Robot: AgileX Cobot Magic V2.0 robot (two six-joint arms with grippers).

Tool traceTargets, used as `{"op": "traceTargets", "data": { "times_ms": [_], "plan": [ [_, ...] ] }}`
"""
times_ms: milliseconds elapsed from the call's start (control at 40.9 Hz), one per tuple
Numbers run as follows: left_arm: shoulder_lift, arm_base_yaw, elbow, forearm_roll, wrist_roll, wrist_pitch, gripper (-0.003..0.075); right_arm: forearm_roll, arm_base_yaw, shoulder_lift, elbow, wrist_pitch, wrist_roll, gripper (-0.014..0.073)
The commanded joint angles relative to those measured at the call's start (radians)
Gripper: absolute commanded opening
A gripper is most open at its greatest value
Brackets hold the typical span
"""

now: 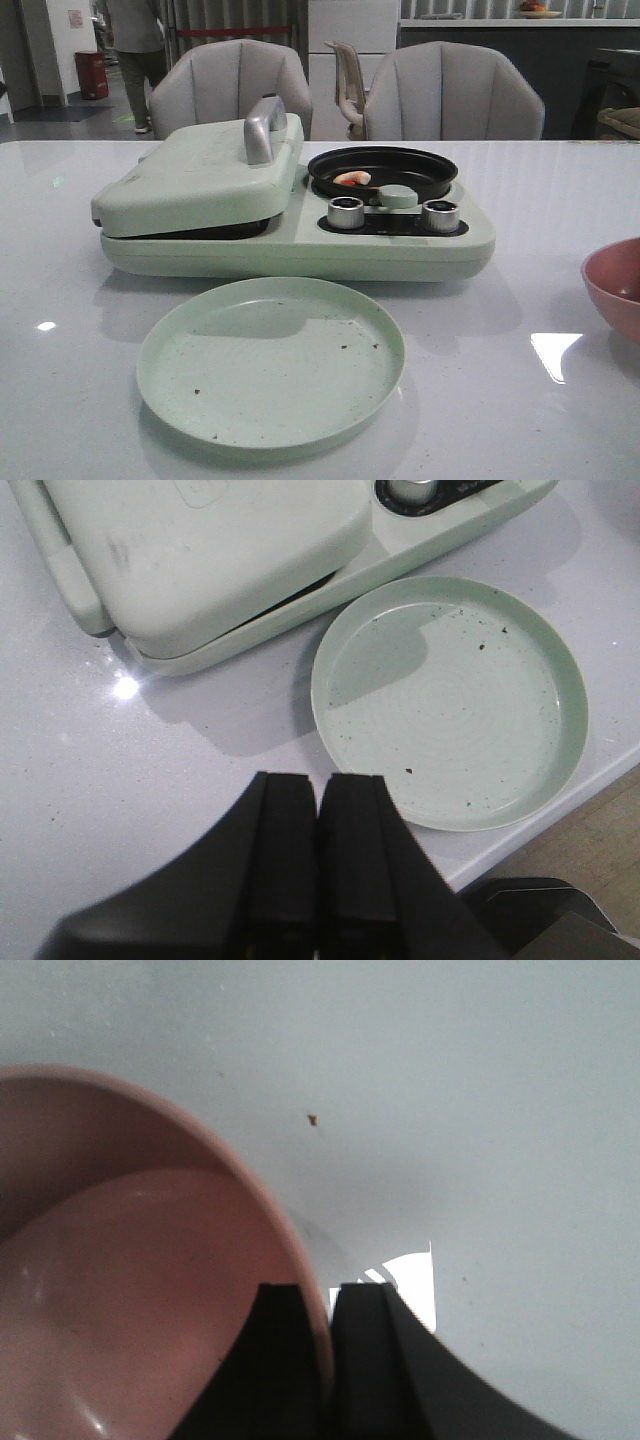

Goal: Make breakfast with bread and shrimp

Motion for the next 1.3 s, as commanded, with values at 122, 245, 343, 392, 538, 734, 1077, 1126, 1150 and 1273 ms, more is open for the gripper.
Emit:
{"op": "traceTargets", "data": {
  "times_ms": [122, 245, 343, 392, 538, 734, 1077, 1126, 1150, 1273],
  "plan": [
    [-0.017, -0.008, -0.028, -0.023, -0.009, -0.059, 0.0101, -0.003, -0.007, -0.028, -0.022, -0.111, -0.019, 0.0181],
    [-0.017, -0.008, -0.028, -0.029, -0.009, -0.059, 0.0101, -0.005, -0.007, -0.023, -0.022, -0.168, -0.019, 0.0313],
    [-0.017, -0.008, -0.028, -0.027, -0.009, -0.059, 0.0101, -0.005, -0.007, -0.023, -0.027, -0.185, -0.019, 0.0405],
    [-0.017, -0.008, -0.028, -0.027, -0.009, -0.059, 0.0101, -0.007, -0.007, -0.023, -0.034, -0.182, -0.019, 0.0437],
    [-0.017, -0.008, -0.028, -0.027, -0.009, -0.059, 0.0101, -0.007, -0.007, -0.025, -0.091, -0.101, -0.019, 0.0448],
    [-0.017, -0.008, -0.028, -0.027, -0.009, -0.063, 0.0101, -0.007, 0.008, -0.088, -0.181, 0.050, -0.026, 0.0444],
    [-0.017, -0.008, -0.028, -0.027, -0.009, -0.076, 0.0101, -0.007, 0.184, -0.377, -0.153, 0.139, -0.037, 0.0444],
    [-0.017, -0.008, -0.028, -0.027, -0.009, -0.077, 0.0101, -0.002, 0.202, -0.424, -0.132, 0.137, -0.037, 0.0444],
    [-0.017, -0.008, -0.028, -0.027, -0.009, -0.078, 0.0101, 0.004, 0.207, -0.443, -0.116, 0.136, -0.036, 0.0444],
    [-0.017, -0.008, -0.028, -0.027, -0.009, -0.078, 0.0101, 0.043, 0.210, -0.554, -0.037, 0.137, -0.036, 0.0444]
  ]
}}
